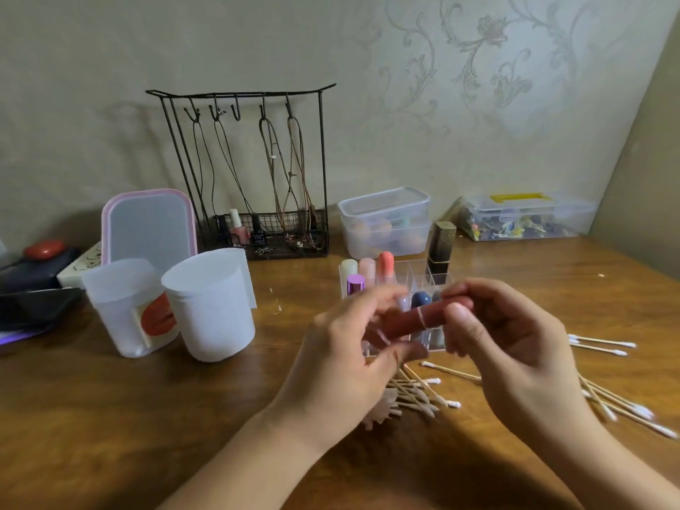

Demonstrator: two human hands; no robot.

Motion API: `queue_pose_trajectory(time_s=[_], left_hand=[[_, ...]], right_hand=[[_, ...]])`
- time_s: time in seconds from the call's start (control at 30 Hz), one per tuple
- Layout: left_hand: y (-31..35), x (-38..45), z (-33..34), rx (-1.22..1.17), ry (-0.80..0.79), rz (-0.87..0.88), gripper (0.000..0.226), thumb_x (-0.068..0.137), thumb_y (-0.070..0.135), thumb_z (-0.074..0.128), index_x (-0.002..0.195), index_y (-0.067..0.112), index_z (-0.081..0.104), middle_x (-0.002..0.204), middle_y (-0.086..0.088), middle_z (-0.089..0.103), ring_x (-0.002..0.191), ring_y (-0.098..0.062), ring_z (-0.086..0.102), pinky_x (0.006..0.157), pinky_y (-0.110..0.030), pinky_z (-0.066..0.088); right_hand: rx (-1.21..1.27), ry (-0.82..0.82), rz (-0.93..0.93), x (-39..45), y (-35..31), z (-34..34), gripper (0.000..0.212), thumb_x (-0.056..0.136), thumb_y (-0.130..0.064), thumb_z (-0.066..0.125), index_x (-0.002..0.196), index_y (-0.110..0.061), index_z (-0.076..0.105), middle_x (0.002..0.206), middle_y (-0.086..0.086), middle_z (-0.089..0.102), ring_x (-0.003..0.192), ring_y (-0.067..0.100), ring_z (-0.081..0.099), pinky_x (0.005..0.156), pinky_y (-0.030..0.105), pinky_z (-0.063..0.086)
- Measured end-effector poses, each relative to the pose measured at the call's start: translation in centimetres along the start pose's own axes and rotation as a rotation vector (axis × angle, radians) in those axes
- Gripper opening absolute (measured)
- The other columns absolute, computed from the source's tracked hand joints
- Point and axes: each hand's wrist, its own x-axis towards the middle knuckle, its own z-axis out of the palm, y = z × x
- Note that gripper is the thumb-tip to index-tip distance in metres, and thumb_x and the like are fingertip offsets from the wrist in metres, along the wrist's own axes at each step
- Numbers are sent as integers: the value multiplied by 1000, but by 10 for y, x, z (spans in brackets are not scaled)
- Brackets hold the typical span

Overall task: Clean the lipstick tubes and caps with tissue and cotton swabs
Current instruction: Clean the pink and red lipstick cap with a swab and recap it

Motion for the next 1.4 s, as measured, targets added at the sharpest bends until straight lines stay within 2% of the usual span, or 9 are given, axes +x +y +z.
queue_pose_trajectory(time_s=[0.27,0.47,0.57,0.7,0.9,1.03,1.1,1.27,1.4], left_hand=[[-5,-1,-11,163,-133,-20,19,89,31,61,99,19,71,85,10,64,85,-1,57,67,-9,47],[-11,0,-22,45,-122,-195,25,91,42,51,95,25,69,78,13,66,79,-5,61,60,-18,49],[-9,1,-26,-161,-63,-301,26,92,40,50,87,22,68,67,9,60,63,-5,54,58,-18,44],[-1,3,-24,-513,-30,-519,30,87,35,51,85,12,70,66,-1,54,59,-11,45,56,-21,40],[4,3,-23,-868,-84,-734,29,87,31,52,86,7,67,69,-5,52,56,-11,41,54,-22,32],[7,1,-15,-1094,-76,-817,27,86,27,54,88,4,68,69,-9,52,55,-14,40,52,-23,31],[10,-2,-7,-1144,-64,-841,25,83,27,57,85,7,72,69,-9,56,58,-14,44,53,-23,32],[24,-6,11,-1283,-56,-849,23,82,22,55,90,4,66,63,-9,51,52,-14,39,48,-22,32],[30,-8,12,-1092,-123,-794,25,85,32,52,79,15,70,60,-3,56,52,-11,43,49,-20,34]], right_hand=[[-137,-68,6,-1,5,-1,12,93,-40,58,98,-30,62,78,-3,70,68,16,67,60,17,50],[-1,139,53,10,-2,-14,10,88,-20,61,98,-18,60,86,-4,74,70,10,67,61,21,52],[-292,-45,240,10,-2,-19,17,80,-18,78,86,-27,66,83,-15,74,75,5,67,64,28,54],[-855,-343,322,2,1,-6,18,77,-34,77,81,-37,60,71,-21,58,68,0,56,58,20,44],[-1019,-352,240,1,3,-3,15,82,-49,69,81,-39,57,76,-24,46,76,0,45,61,18,38],[-546,-173,229,-2,1,-2,31,77,-64,64,95,-39,71,83,-24,66,75,-6,60,64,13,45],[-174,-198,339,-2,0,3,40,77,-69,64,106,-43,72,91,-20,73,84,0,68,75,25,54],[298,-187,504,-1,-14,15,23,78,-25,65,90,-13,79,59,10,60,51,9,56,48,13,43],[369,-236,541,-2,-12,13,21,85,-26,75,91,-7,77,58,19,59,51,22,56,48,21,42]])
